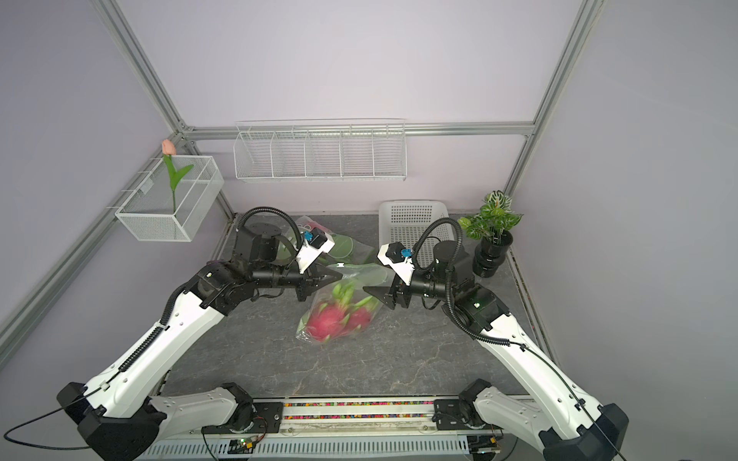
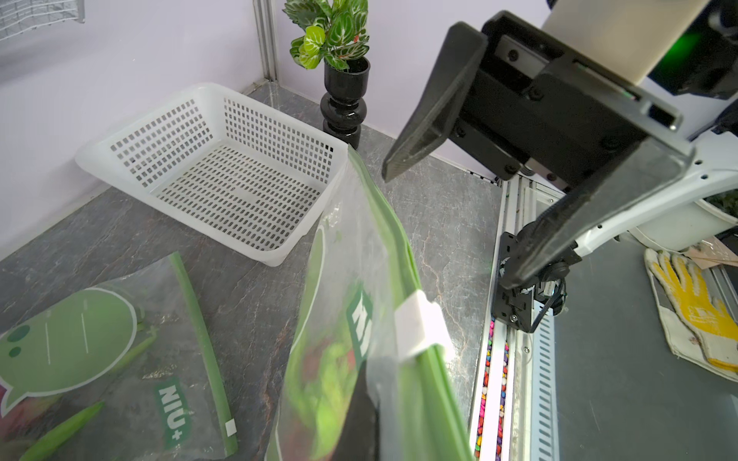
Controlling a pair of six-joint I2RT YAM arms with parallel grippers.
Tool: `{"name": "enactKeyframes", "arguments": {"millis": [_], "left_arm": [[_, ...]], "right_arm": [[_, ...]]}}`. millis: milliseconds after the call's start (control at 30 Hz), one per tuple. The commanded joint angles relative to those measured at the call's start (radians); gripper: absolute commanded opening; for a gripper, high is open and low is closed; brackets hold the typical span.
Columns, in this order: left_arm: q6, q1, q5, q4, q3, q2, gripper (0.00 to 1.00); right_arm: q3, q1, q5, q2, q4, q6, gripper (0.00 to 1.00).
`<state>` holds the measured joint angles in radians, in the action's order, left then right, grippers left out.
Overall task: Open the zip-top bag and take out the dragon fruit
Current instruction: Pick up the zipper food storage bag at the center of the board.
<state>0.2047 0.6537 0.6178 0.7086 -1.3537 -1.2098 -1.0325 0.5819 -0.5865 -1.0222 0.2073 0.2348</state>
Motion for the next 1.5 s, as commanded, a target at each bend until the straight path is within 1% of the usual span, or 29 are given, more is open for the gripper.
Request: {"name": "enactKeyframes", "arguments": {"millis": [0, 67, 167, 200, 267, 300, 367, 567, 700, 733, 767, 867, 1000, 1133, 1167, 1200, 1233, 1333, 1367, 1467], "left_arm": [[0.073, -0.003, 0.056, 0.022, -0.059, -0.012, 0.00], [0.085, -0.003, 0.060, 0.033, -0.064, -0.022, 0.00], [0.102, -0.003, 0.096, 0.037, -0.070, -0.033, 0.00], [0.100, -0.003, 0.095, 0.031, -0.068, -0.033, 0.00], [0.099, -0.003, 0.087, 0.023, -0.066, -0.033, 0.00], [0.102, -0.003, 0.086, 0.023, -0.065, -0.033, 0.00], [0.104, -0.003, 0.088, 0.020, -0.059, -0.031, 0.00], [0.115, -0.003, 0.115, 0.011, -0.049, -0.040, 0.00], [0.118, -0.003, 0.118, 0.010, -0.047, -0.045, 0.00], [0.119, -0.003, 0.119, 0.009, -0.046, -0.045, 0.00], [0.119, -0.003, 0.121, 0.008, -0.044, -0.045, 0.00], [0.121, -0.003, 0.129, 0.007, -0.035, -0.041, 0.00], [0.105, -0.006, 0.121, -0.024, -0.014, -0.022, 0.00], [0.077, -0.006, 0.105, -0.093, 0.026, 0.012, 0.00], [0.065, -0.006, 0.090, -0.116, 0.039, 0.022, 0.03], [0.053, -0.006, 0.069, -0.145, 0.059, 0.036, 0.18], [0.039, -0.006, 0.041, -0.178, 0.084, 0.049, 0.29], [-0.008, -0.006, -0.037, -0.278, 0.160, 0.093, 0.34], [-0.024, -0.006, -0.045, -0.318, 0.190, 0.106, 0.34], [-0.044, -0.006, -0.018, -0.416, 0.279, 0.142, 0.37]], "right_arm": [[-0.018, -0.004, -0.015, -0.002, -0.040, 0.035, 0.82], [-0.019, -0.002, -0.015, -0.001, -0.047, 0.043, 0.83], [-0.024, -0.001, 0.013, -0.007, -0.050, 0.068, 0.83], [-0.027, -0.001, 0.023, -0.011, -0.061, 0.066, 0.80], [-0.027, 0.000, -0.006, -0.018, -0.083, 0.060, 0.76], [-0.025, 0.004, -0.026, -0.022, -0.090, 0.068, 0.75], [-0.024, 0.013, -0.048, -0.033, -0.086, 0.088, 0.75], [-0.030, 0.021, -0.037, -0.084, -0.095, 0.128, 0.76], [-0.080, 0.023, -0.066, -0.128, -0.058, 0.140, 0.68], [-0.092, 0.023, -0.076, -0.138, -0.051, 0.141, 0.65], [-0.101, 0.024, -0.084, -0.145, -0.047, 0.141, 0.60], [-0.105, 0.024, -0.098, -0.151, -0.052, 0.144, 0.34], [-0.086, 0.027, -0.101, -0.141, -0.071, 0.143, 0.07], [-0.062, 0.026, -0.105, -0.120, -0.099, 0.122, 0.07], [-0.056, 0.026, -0.105, -0.116, -0.107, 0.117, 0.07], [-0.050, 0.027, -0.105, -0.110, -0.114, 0.110, 0.07], [-0.045, 0.026, -0.103, -0.106, -0.117, 0.103, 0.07], [-0.037, 0.026, -0.098, -0.094, -0.117, 0.089, 0.07], [-0.034, 0.026, -0.096, -0.089, -0.118, 0.084, 0.07], [-0.021, 0.026, -0.095, -0.075, -0.125, 0.076, 0.07]]}}
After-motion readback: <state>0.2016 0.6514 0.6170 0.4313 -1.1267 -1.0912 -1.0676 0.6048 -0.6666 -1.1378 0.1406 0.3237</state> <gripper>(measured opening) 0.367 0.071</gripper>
